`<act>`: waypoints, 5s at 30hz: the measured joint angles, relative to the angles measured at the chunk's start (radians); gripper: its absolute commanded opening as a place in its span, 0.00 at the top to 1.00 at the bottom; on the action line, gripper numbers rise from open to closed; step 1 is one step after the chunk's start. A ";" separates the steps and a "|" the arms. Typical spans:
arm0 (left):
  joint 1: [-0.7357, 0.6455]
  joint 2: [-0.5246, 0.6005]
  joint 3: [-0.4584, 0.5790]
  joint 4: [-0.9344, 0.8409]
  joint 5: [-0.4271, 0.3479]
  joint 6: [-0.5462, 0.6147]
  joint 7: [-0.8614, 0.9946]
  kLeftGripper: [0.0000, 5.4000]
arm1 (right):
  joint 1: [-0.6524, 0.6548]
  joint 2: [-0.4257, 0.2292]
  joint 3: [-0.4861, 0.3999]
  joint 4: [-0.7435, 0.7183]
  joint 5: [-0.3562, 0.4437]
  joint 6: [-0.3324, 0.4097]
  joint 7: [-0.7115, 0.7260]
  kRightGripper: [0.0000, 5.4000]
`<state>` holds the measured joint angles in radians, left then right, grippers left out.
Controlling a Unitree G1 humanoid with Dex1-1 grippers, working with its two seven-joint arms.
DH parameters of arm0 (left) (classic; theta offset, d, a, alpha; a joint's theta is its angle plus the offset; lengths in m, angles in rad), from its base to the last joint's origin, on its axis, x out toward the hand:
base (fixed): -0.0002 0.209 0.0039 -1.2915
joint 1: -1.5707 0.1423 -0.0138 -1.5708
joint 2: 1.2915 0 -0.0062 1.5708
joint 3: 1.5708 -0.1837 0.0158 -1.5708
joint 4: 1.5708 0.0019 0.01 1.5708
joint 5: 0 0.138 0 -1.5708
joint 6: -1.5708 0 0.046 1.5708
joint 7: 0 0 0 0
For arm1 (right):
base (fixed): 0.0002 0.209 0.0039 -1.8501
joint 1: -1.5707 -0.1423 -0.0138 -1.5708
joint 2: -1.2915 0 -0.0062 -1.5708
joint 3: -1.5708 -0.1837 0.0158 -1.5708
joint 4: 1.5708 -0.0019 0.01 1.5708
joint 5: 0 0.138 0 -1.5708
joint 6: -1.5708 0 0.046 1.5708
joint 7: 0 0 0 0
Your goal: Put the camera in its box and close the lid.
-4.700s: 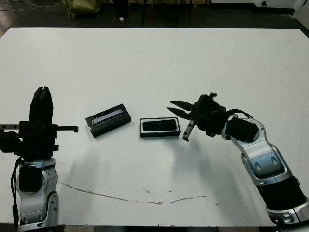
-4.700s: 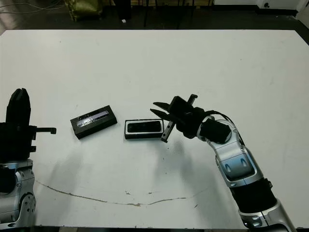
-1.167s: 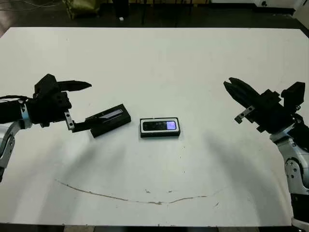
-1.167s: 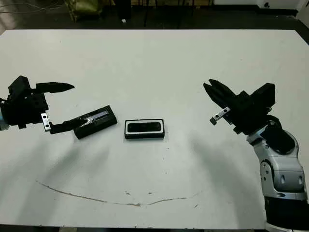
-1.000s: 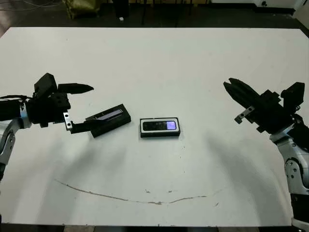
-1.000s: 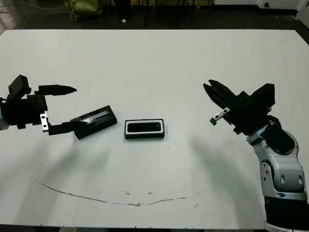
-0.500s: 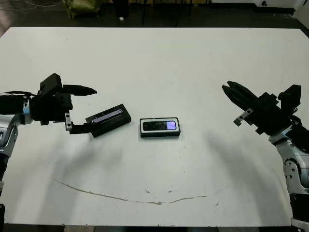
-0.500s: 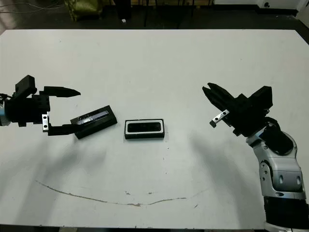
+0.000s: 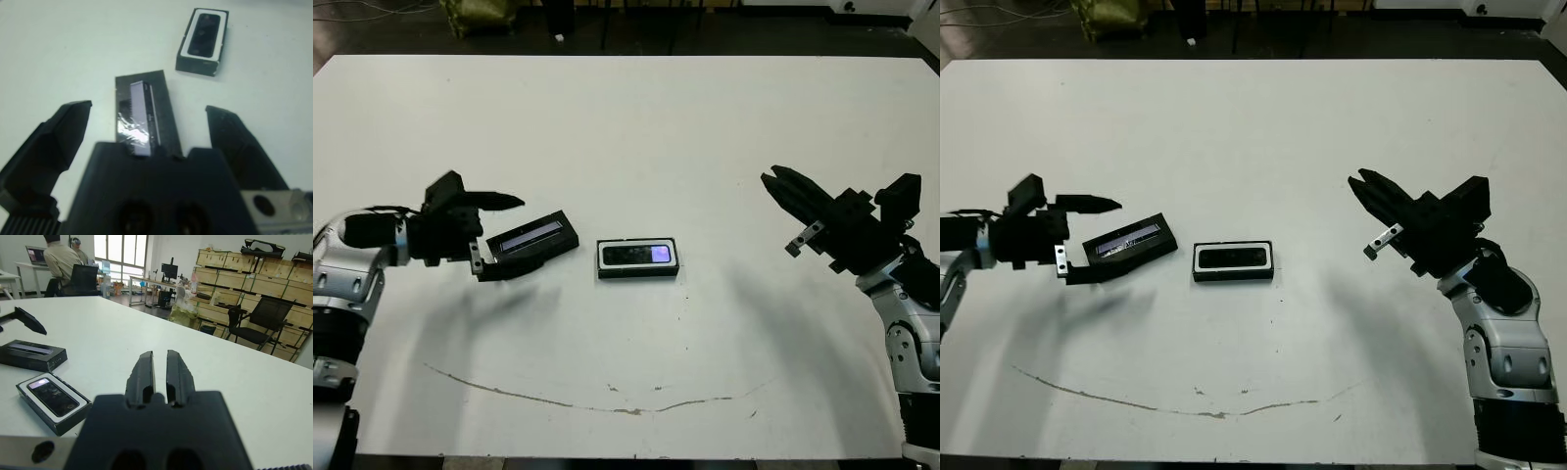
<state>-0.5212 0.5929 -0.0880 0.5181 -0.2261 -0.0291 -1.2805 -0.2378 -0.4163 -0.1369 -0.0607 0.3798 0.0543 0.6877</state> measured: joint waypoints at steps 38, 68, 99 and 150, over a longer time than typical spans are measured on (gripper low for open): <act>0.048 -0.017 0.024 0.048 0.017 -0.036 0.069 0.00 | 0.002 -0.001 0.001 0.000 0.000 0.009 0.004 1.00; -0.007 -0.037 0.042 0.264 0.033 -0.132 0.020 0.00 | 0.003 -0.002 0.001 0.010 0.000 0.018 0.019 1.00; -0.065 -0.028 0.056 0.322 0.029 -0.028 -0.096 0.59 | 0.009 -0.013 0.005 -0.025 -0.010 0.045 -0.005 1.00; 0.043 -0.140 -0.043 -0.226 -0.058 0.054 0.064 0.59 | 0.014 -0.014 0.008 -0.034 -0.003 0.051 -0.013 1.00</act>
<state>-0.4781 0.4530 -0.1312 0.2923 -0.2840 0.0247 -1.2166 -0.2239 -0.4301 -0.1287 -0.0944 0.3764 0.1054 0.6747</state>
